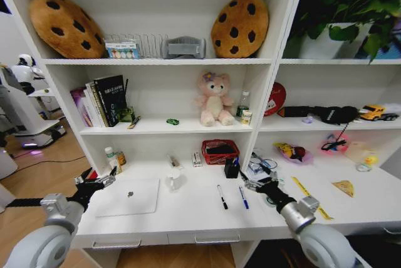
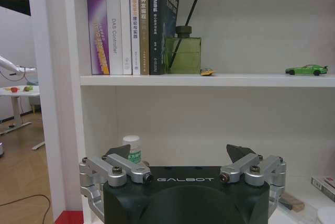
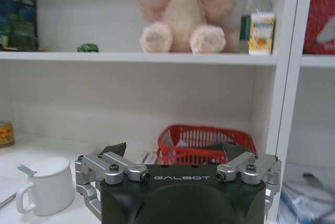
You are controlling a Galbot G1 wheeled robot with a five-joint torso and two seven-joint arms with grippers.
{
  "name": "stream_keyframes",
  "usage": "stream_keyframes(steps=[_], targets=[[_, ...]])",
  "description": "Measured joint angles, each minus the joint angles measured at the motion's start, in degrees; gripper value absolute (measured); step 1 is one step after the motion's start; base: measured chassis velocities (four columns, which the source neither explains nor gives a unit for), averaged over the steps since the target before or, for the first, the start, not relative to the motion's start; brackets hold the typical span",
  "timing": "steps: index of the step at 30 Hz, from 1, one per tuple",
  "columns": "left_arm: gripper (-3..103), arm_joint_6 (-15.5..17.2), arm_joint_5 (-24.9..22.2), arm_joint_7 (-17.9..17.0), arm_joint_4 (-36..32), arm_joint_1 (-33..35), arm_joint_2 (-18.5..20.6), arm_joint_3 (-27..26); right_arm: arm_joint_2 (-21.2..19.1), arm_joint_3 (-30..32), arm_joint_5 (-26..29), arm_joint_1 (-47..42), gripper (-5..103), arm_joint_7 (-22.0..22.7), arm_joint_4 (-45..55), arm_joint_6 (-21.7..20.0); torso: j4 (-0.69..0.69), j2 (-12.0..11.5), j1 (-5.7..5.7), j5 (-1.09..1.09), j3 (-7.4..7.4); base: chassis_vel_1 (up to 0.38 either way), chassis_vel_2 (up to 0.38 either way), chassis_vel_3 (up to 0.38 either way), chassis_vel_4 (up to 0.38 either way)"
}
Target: Organize the objects on the table.
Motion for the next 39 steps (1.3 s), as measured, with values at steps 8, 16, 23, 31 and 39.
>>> stream_keyframes(steps=[8,16,23,31,39], targets=[[100,0.0,0.0,0.0,0.0,0.0,0.0,0.0,-3.3,-13.5,13.4,12.8,100,16.1,-4.5,-11.6,-0.02,0.0,-0.01,0.03,0.0,0.003,0.006,-0.003,-0.002],[100,0.0,0.0,0.0,0.0,0.0,0.0,0.0,-1.1,-25.8,19.1,24.9,100,19.8,-12.9,-13.5,-0.01,0.0,-0.01,0.03,0.0,0.0,0.0,0.0,0.0],[100,0.0,0.0,0.0,0.0,0.0,0.0,0.0,0.9,-33.9,20.3,34.0,100,21.3,-20.1,-13.6,-0.01,0.0,-0.01,0.02,0.0,0.0,0.0,0.0,0.0],[100,0.0,0.0,0.0,0.0,0.0,0.0,0.0,2.8,-38.6,22.0,37.3,100,22.5,-24.1,-13.8,-0.02,0.0,-0.01,0.02,0.0,0.0,0.0,0.0,0.0],[100,0.0,0.0,0.0,0.0,0.0,0.0,0.0,4.1,-39.0,23.5,37.7,102,23.7,-25.8,-13.7,-0.02,0.0,-0.02,0.03,0.0,0.0,0.0,0.0,0.0]])
